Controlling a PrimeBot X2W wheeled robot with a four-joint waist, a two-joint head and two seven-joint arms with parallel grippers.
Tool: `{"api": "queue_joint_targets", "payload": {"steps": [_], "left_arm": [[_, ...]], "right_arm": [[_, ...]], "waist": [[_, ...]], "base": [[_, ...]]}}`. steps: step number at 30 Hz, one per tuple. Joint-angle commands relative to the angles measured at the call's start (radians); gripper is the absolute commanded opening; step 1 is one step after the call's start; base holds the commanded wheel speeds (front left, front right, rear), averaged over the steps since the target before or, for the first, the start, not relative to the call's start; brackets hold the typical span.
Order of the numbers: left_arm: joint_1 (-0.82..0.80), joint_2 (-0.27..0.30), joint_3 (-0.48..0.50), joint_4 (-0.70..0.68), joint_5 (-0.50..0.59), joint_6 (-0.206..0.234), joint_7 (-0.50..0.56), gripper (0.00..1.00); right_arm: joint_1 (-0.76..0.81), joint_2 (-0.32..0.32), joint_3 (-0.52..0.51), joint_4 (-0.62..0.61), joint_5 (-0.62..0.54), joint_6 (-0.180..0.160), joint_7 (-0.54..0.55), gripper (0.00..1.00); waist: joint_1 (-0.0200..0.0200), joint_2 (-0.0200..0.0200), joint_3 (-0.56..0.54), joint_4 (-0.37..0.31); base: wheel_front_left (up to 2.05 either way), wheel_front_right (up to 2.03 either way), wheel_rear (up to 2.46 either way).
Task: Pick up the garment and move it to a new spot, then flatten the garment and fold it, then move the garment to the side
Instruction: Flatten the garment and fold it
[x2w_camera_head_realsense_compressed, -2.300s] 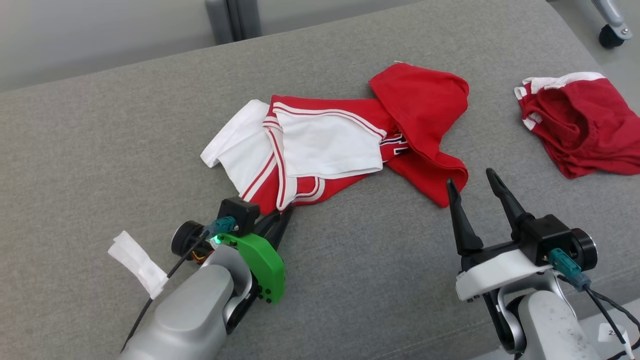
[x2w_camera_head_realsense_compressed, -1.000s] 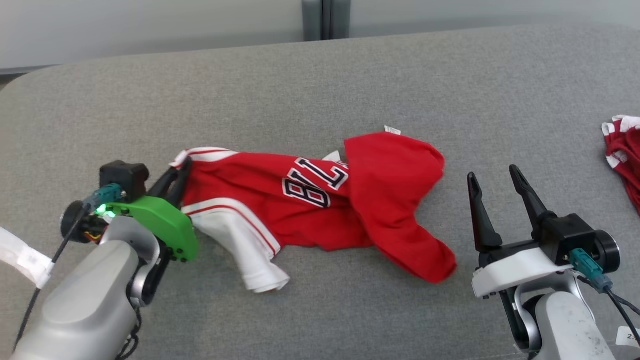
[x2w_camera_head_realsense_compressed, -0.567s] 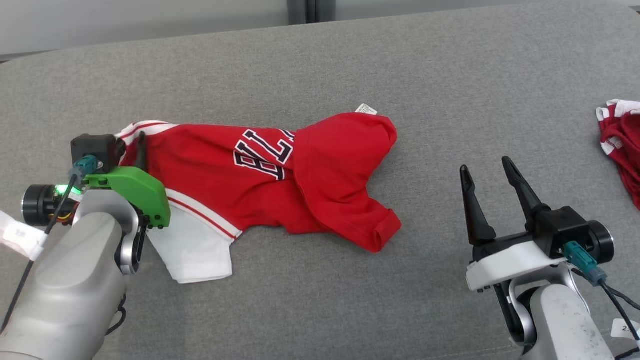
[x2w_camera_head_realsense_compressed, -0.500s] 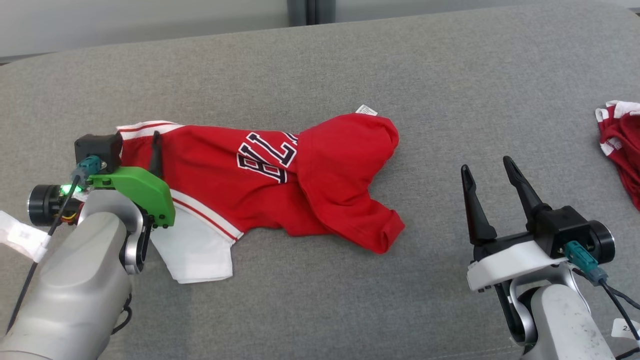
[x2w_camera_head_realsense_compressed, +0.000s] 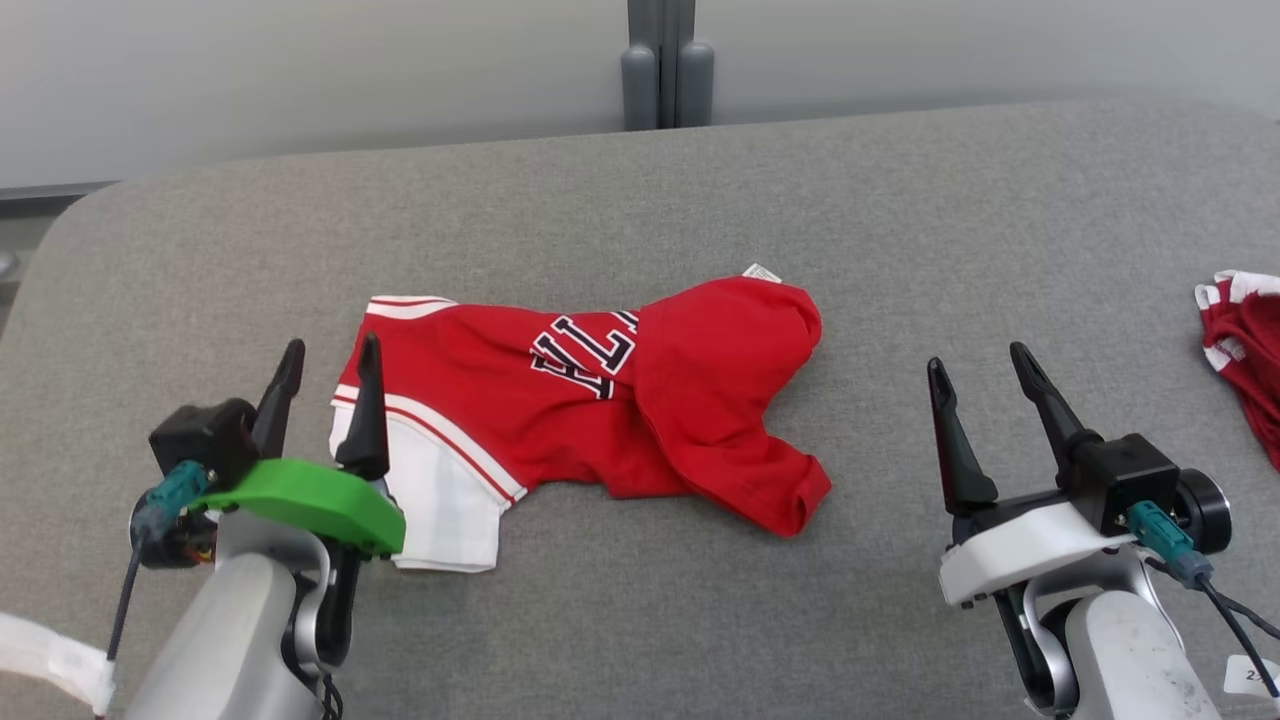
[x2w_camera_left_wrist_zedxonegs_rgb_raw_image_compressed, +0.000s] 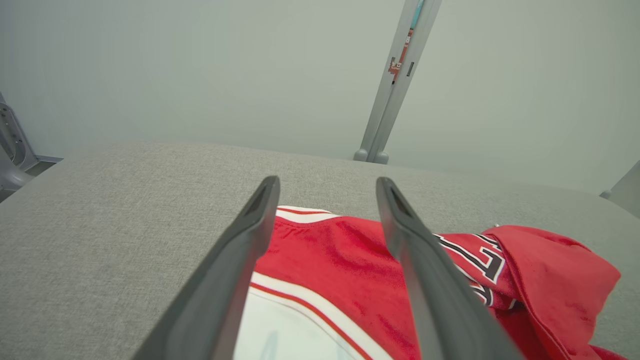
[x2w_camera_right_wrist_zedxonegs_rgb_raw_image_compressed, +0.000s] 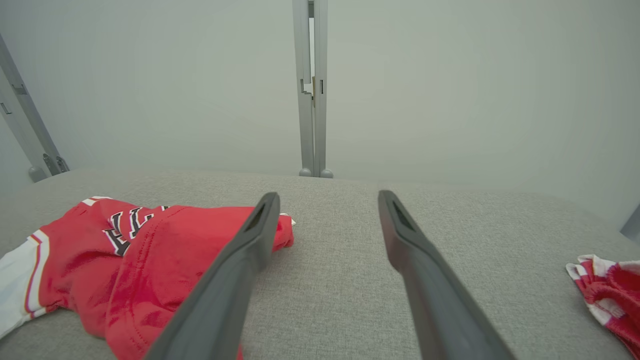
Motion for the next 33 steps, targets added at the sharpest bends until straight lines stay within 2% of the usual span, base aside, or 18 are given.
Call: {"api": "queue_joint_targets", "payload": {"steps": [1,10,20,25,30,33], "left_arm": [[0.05,-0.011,0.026,-0.033,0.031,-0.01,-0.003,1.0],[0.292,-0.093,0.202,-0.252,0.211,-0.033,-0.002,1.0],[0.412,-0.136,0.31,-0.288,0.323,-0.058,-0.001,1.0],[0.406,-0.154,0.328,-0.284,0.353,-0.075,-0.001,1.0],[0.373,-0.172,0.341,-0.279,0.376,-0.096,-0.002,1.0],[0.357,-0.186,0.341,-0.273,0.383,-0.11,-0.002,1.0]], "right_arm": [[0.02,-0.003,0.0,0.003,0.0,-0.002,0.003,1.0],[0.056,-0.003,-0.004,0.0,0.008,-0.002,0.012,1.0],[0.078,-0.002,-0.009,0.006,0.012,-0.002,0.023,1.0],[0.007,-0.001,0.131,0.068,0.023,-0.002,0.094,1.0],[-0.139,-0.004,0.299,0.216,0.068,-0.002,0.196,1.0],[-0.233,-0.004,0.35,0.317,0.111,-0.002,0.244,1.0]], "waist": [[0.0,0.0,-0.049,0.023],[0.0,0.0,-0.11,0.038],[0.0,0.0,-0.12,0.047],[0.0,0.0,-0.095,0.045],[0.0,0.0,-0.06,0.062],[0.0,0.0,-0.042,0.087]], "base": [[0.0,0.0,0.0],[0.0,0.0,0.0],[0.0,0.0,0.0],[0.0,0.0,0.0],[0.0,0.0,0.0],[0.0,0.0,0.0]]}}
